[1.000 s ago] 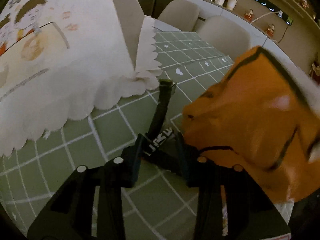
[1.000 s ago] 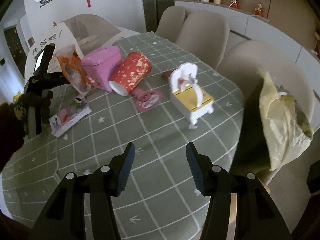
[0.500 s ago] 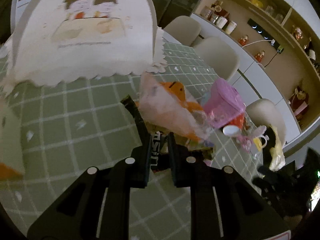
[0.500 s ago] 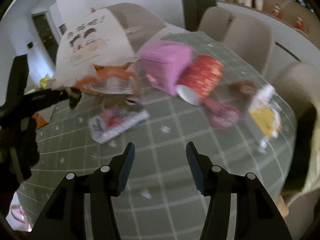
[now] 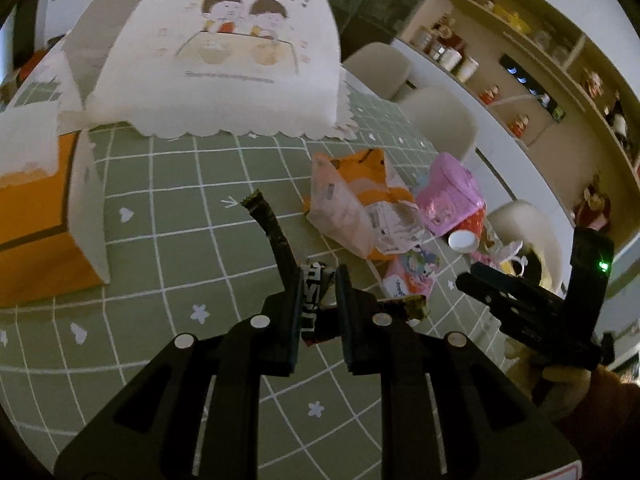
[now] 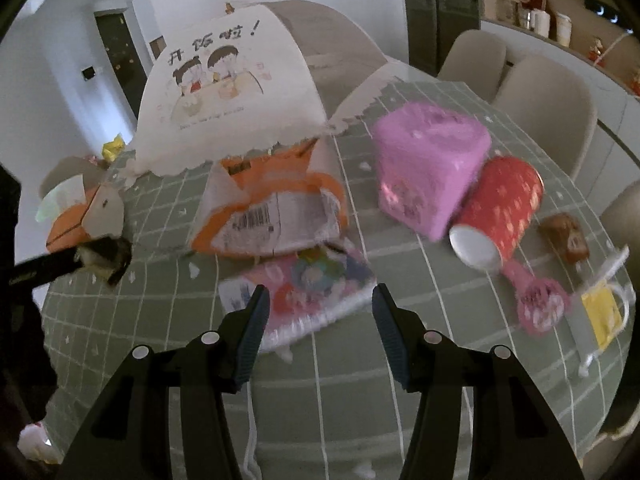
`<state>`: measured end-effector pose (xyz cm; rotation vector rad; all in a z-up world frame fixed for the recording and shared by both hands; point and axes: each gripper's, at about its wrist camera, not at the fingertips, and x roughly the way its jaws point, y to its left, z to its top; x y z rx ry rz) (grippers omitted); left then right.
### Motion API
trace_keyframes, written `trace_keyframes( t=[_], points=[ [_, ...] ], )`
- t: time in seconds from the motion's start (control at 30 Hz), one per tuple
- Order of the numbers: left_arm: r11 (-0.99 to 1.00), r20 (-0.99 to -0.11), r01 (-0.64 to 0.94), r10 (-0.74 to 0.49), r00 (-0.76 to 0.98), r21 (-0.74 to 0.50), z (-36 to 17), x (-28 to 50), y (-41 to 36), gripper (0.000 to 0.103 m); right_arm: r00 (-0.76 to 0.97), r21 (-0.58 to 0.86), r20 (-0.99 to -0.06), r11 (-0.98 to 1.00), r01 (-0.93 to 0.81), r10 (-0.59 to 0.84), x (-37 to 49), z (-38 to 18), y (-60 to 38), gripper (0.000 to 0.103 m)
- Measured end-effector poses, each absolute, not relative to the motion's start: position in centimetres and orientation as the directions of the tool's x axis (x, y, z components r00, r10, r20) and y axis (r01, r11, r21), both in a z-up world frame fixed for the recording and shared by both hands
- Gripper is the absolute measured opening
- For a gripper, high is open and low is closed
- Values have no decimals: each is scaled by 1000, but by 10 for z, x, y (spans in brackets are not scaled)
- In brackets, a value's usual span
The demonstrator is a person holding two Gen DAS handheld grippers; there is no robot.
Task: Collect trash
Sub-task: 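Grasp the orange-white paper bag with the right tool while the left tool holds the black strap, then carry the orange bag with the right tool and the strap with the left tool to the yellow bag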
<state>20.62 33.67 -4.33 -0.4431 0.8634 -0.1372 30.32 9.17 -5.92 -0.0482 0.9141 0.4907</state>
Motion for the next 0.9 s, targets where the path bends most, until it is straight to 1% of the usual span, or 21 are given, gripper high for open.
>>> trace_keyframes(
  t=[0.1,0.27,0.33,0.37,0.4,0.43,0.47,0.53,0.57,0.63,0.73,0.9],
  points=[
    [884,-693,-79,-303,654,-461,-41,195,337,16,538,154,-746,888,-432,392,324,-57,104,50],
    [881,-703,-92,-302,644,-464,-40,180,330,16,517,182,-761,894,-409,391,370,-78,124,50],
    [877,-704,-100,-304,642,-471,-41,174,330,16,493,204,-777,898,-390,390,385,-88,130,47],
    [874,-704,-104,-306,641,-474,-41,172,330,16,480,216,-783,897,-386,395,390,-91,132,43],
    [873,-705,-108,-305,640,-476,-42,171,331,16,466,227,-789,895,-384,400,394,-95,134,37],
    [872,-709,-115,-303,637,-475,-43,170,331,16,449,243,-792,888,-390,414,397,-97,136,33],
    [872,-713,-120,-301,633,-475,-44,169,331,16,440,249,-793,883,-399,422,397,-99,137,23],
    [869,-717,-126,-304,627,-479,-45,169,331,16,457,224,-789,885,-409,411,390,-95,135,18],
    [868,-717,-125,-306,627,-480,-45,169,330,16,464,223,-783,883,-413,414,387,-93,133,13],
    [868,-712,-115,-314,628,-484,-43,171,327,16,478,231,-769,881,-412,425,378,-83,122,10],
    [867,-702,-93,-328,632,-490,-39,175,320,16,507,243,-743,882,-405,437,359,-55,96,9],
    [863,-675,-43,-361,644,-503,-26,191,303,16,594,156,-707,904,-397,383,325,-10,52,9]
  ],
)
